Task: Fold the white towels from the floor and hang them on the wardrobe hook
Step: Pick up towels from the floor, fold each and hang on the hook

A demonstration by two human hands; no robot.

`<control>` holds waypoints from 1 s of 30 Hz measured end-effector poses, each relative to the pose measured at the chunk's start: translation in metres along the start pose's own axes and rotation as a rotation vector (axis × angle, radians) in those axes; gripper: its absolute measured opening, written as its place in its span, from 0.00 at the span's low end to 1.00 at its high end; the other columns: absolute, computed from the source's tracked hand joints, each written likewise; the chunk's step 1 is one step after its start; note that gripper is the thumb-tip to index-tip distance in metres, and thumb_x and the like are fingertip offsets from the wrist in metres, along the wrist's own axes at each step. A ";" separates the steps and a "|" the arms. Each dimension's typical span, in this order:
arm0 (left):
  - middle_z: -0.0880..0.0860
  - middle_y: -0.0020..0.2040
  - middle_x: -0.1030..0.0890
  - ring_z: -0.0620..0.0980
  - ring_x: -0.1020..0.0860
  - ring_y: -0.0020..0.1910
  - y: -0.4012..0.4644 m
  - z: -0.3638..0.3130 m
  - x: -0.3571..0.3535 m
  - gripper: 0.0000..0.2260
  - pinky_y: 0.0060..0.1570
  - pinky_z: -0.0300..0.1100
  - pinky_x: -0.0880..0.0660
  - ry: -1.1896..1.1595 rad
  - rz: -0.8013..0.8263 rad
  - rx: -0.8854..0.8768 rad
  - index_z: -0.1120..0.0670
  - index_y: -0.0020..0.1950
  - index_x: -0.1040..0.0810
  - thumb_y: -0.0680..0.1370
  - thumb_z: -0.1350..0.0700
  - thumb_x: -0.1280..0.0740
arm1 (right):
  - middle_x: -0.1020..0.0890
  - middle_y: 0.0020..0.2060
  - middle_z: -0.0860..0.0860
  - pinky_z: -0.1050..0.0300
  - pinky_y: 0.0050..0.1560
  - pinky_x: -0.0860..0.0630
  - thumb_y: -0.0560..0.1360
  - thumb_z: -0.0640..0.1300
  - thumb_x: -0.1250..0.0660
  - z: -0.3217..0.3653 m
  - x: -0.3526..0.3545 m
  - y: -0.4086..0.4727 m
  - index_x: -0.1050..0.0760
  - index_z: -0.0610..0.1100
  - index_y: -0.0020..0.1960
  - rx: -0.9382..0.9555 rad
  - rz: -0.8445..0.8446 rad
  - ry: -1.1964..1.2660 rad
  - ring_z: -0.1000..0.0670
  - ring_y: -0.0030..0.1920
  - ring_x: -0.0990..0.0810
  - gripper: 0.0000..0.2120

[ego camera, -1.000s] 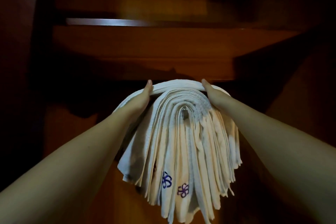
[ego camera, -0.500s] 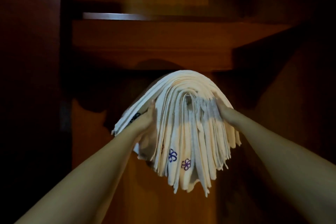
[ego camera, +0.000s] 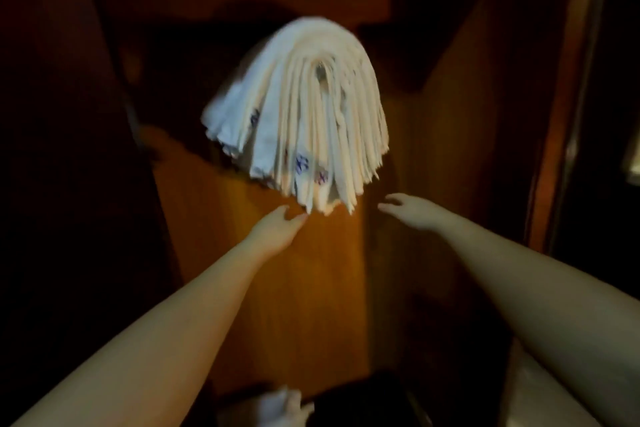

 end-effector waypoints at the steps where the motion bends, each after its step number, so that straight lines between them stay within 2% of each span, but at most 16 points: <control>1: 0.52 0.79 0.37 0.55 0.35 0.76 -0.015 0.002 -0.015 0.30 0.69 0.52 0.34 0.044 0.038 -0.016 0.47 0.80 0.41 0.81 0.40 0.37 | 0.35 0.78 0.47 0.46 0.74 0.37 0.81 0.62 0.40 -0.011 -0.012 -0.022 0.38 0.49 0.79 -0.010 0.018 -0.023 0.43 0.76 0.35 0.30; 3: 0.50 0.80 0.38 0.53 0.36 0.77 -0.046 0.007 -0.051 0.31 0.68 0.50 0.34 0.092 0.141 -0.062 0.45 0.80 0.42 0.80 0.40 0.36 | 0.35 0.78 0.48 0.46 0.73 0.36 0.80 0.63 0.39 -0.040 -0.037 -0.069 0.38 0.51 0.79 -0.020 0.063 -0.082 0.44 0.76 0.35 0.32; 6: 0.49 0.78 0.35 0.49 0.32 0.73 -0.093 0.016 -0.116 0.30 0.55 0.37 0.33 0.112 0.321 -0.108 0.43 0.79 0.40 0.80 0.40 0.35 | 0.39 0.80 0.49 0.45 0.74 0.36 0.79 0.63 0.37 -0.091 -0.069 -0.139 0.42 0.52 0.80 -0.034 0.159 -0.171 0.45 0.77 0.37 0.34; 8: 0.49 0.79 0.36 0.47 0.30 0.70 -0.123 0.021 -0.163 0.30 0.50 0.33 0.34 0.119 0.423 -0.119 0.43 0.79 0.40 0.80 0.40 0.35 | 0.40 0.80 0.50 0.47 0.75 0.36 0.79 0.63 0.36 -0.131 -0.083 -0.184 0.43 0.52 0.81 -0.081 0.217 -0.192 0.46 0.77 0.37 0.35; 9: 0.50 0.79 0.36 0.47 0.31 0.70 -0.137 0.022 -0.187 0.30 0.51 0.34 0.34 0.125 0.474 -0.131 0.43 0.79 0.41 0.80 0.41 0.35 | 0.40 0.80 0.51 0.47 0.76 0.37 0.79 0.64 0.36 -0.151 -0.088 -0.205 0.43 0.52 0.81 -0.110 0.234 -0.199 0.47 0.77 0.37 0.36; 12: 0.50 0.79 0.36 0.51 0.34 0.75 -0.173 0.016 -0.257 0.29 0.64 0.44 0.34 0.154 0.628 -0.172 0.46 0.79 0.39 0.80 0.42 0.35 | 0.38 0.79 0.52 0.44 0.77 0.40 0.78 0.66 0.38 -0.217 -0.095 -0.261 0.41 0.53 0.80 -0.183 0.247 -0.256 0.47 0.78 0.37 0.36; 16: 0.51 0.79 0.36 0.52 0.35 0.76 -0.206 -0.008 -0.349 0.29 0.70 0.48 0.34 0.175 0.792 -0.213 0.47 0.79 0.38 0.80 0.42 0.35 | 0.37 0.79 0.48 0.56 0.73 0.43 0.78 0.64 0.36 -0.315 -0.102 -0.330 0.42 0.48 0.81 -0.330 0.299 -0.150 0.46 0.77 0.38 0.37; 17: 0.51 0.78 0.35 0.52 0.34 0.75 -0.213 -0.017 -0.375 0.29 0.71 0.50 0.34 0.193 0.826 -0.222 0.48 0.79 0.38 0.80 0.41 0.35 | 0.37 0.79 0.48 0.56 0.73 0.42 0.78 0.63 0.35 -0.340 -0.102 -0.346 0.42 0.47 0.81 -0.379 0.297 -0.126 0.46 0.77 0.37 0.38; 20: 0.50 0.77 0.33 0.50 0.33 0.74 -0.232 -0.050 -0.456 0.29 0.63 0.43 0.33 0.226 0.897 -0.253 0.49 0.78 0.36 0.80 0.41 0.35 | 0.35 0.78 0.48 0.53 0.72 0.38 0.77 0.64 0.34 -0.413 -0.093 -0.388 0.40 0.48 0.80 -0.496 0.249 -0.068 0.46 0.76 0.35 0.38; 22: 0.49 0.76 0.32 0.50 0.32 0.73 -0.243 -0.071 -0.510 0.28 0.58 0.42 0.34 0.217 0.942 -0.237 0.47 0.78 0.35 0.80 0.41 0.34 | 0.34 0.78 0.50 0.52 0.73 0.38 0.77 0.64 0.34 -0.462 -0.081 -0.412 0.39 0.49 0.80 -0.570 0.225 -0.038 0.46 0.76 0.34 0.37; 25: 0.51 0.75 0.30 0.51 0.30 0.71 -0.258 -0.105 -0.584 0.27 0.56 0.42 0.34 0.205 1.010 -0.216 0.47 0.77 0.33 0.79 0.42 0.33 | 0.36 0.79 0.51 0.49 0.75 0.40 0.78 0.64 0.35 -0.533 -0.059 -0.450 0.40 0.50 0.80 -0.707 0.232 0.037 0.46 0.77 0.36 0.36; 30: 0.54 0.73 0.28 0.51 0.28 0.71 -0.285 -0.160 -0.690 0.25 0.57 0.41 0.33 0.263 1.112 -0.238 0.49 0.75 0.30 0.79 0.43 0.33 | 0.34 0.77 0.49 0.50 0.74 0.38 0.79 0.64 0.37 -0.630 -0.021 -0.507 0.39 0.49 0.80 -0.855 0.239 0.087 0.46 0.76 0.34 0.35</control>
Point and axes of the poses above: each hand's wrist, its own y-axis towards the middle knuckle, its own x-axis out of the back of the hand, z = x × y, the point moved 5 cm from there along y, towards the middle knuckle
